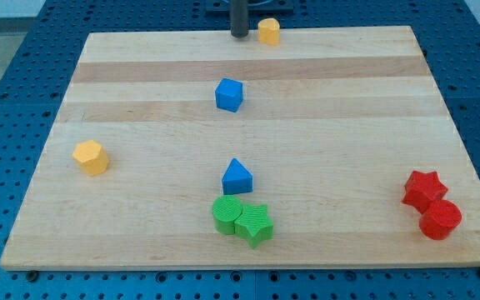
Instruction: Move the yellow heart diagonally to the blue cube
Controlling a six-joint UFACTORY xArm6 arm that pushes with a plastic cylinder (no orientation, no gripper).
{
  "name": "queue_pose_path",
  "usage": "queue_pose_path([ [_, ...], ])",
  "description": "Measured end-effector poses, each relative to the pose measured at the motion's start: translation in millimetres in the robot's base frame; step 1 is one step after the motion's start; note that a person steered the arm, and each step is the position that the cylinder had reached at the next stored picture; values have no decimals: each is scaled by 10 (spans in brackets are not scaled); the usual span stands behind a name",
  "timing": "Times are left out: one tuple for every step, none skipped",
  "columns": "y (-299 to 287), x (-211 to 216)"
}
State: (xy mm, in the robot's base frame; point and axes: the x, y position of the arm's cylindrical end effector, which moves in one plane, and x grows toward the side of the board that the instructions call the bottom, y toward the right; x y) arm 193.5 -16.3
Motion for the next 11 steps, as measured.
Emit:
queue_pose_path([
  [58,0],
  [102,134],
  [103,442],
  [293,762],
  [170,767],
  [38,307],
  [45,-11],
  [270,5],
  [646,9],
  [715,338],
  [806,692],
])
